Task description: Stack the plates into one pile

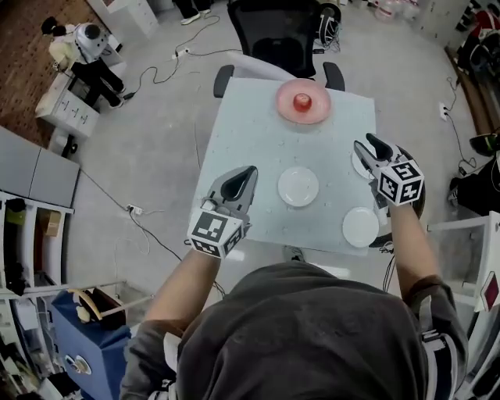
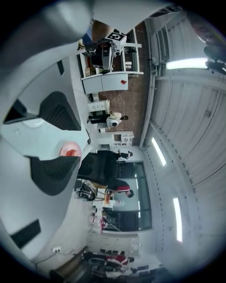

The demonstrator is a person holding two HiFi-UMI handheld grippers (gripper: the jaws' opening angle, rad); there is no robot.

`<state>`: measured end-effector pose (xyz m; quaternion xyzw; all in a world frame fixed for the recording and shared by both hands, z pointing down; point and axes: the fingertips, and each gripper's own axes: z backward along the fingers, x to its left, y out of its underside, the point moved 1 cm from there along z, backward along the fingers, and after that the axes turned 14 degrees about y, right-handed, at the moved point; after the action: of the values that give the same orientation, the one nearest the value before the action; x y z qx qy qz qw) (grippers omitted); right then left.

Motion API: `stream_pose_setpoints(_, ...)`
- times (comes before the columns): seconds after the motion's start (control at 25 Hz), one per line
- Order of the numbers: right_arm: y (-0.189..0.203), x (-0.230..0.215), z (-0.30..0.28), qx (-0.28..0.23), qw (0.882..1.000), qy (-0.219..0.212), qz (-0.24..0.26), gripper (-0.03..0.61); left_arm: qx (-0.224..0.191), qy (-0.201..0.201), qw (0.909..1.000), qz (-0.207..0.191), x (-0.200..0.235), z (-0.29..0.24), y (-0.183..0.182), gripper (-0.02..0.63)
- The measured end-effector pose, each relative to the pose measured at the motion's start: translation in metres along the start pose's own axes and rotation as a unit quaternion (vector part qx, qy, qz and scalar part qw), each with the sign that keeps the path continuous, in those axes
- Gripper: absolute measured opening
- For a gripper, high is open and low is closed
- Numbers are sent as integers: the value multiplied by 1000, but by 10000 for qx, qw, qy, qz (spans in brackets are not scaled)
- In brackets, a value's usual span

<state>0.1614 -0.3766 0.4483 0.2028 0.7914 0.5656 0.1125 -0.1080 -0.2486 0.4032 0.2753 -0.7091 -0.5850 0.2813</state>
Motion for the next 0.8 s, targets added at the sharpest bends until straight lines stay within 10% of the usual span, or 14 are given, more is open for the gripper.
stream_pose_setpoints(0.36, 133, -178, -21, 938, 9889, 903, -719, 172, 249, 840, 9961, 97, -38, -177, 35, 6)
stream_pose_setpoints(0.8, 280, -224, -66, 1923, 9648, 866, -1571, 172, 741, 1391, 9875, 56, -71, -273, 96, 6)
